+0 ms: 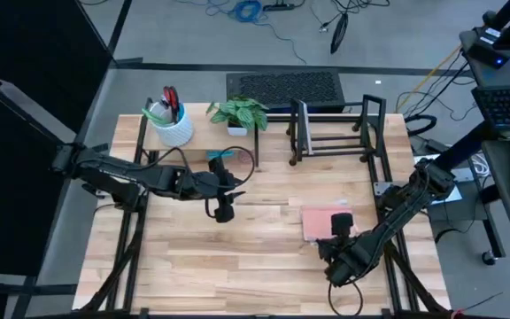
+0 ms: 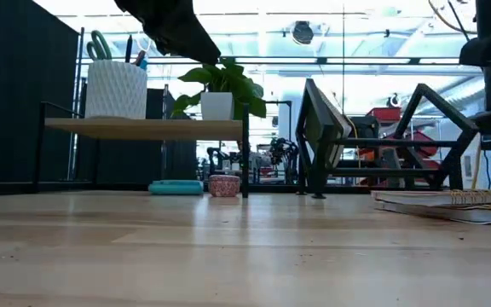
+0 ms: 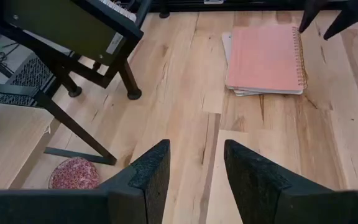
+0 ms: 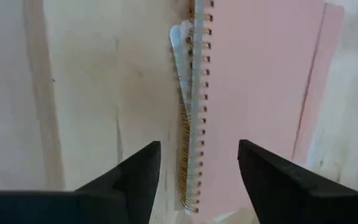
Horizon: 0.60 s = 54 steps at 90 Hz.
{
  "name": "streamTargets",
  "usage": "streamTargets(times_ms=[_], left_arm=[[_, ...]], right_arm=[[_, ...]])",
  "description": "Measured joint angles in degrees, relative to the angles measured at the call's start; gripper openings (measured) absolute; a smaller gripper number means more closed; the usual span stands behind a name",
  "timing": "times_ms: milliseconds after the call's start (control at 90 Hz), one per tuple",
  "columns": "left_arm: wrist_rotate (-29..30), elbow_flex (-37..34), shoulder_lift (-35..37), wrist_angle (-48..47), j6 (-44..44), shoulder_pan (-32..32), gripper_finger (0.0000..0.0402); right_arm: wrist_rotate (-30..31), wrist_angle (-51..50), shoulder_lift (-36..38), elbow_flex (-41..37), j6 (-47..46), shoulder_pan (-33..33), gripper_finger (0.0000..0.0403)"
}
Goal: Stock shelves
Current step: Remove the green notebook from the black bookshelf
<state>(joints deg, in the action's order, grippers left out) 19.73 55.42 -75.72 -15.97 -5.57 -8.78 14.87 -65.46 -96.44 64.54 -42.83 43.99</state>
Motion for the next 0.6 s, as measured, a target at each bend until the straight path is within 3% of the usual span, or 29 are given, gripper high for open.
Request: streamTargets(times_ms=[322, 600], left_arm=[[0.00, 0.01, 0.00, -0.02, -0.01, 0.00, 0.0140], [0.00, 0.01, 0.00, 0.00, -0.01, 0.00, 0.0140]], right_arm=[[0.04, 1.04, 0.00, 0.01, 3.96, 0.00, 0.0198], [0.74, 3.77, 0.00, 0.01, 1.90, -0.15, 0.0198]])
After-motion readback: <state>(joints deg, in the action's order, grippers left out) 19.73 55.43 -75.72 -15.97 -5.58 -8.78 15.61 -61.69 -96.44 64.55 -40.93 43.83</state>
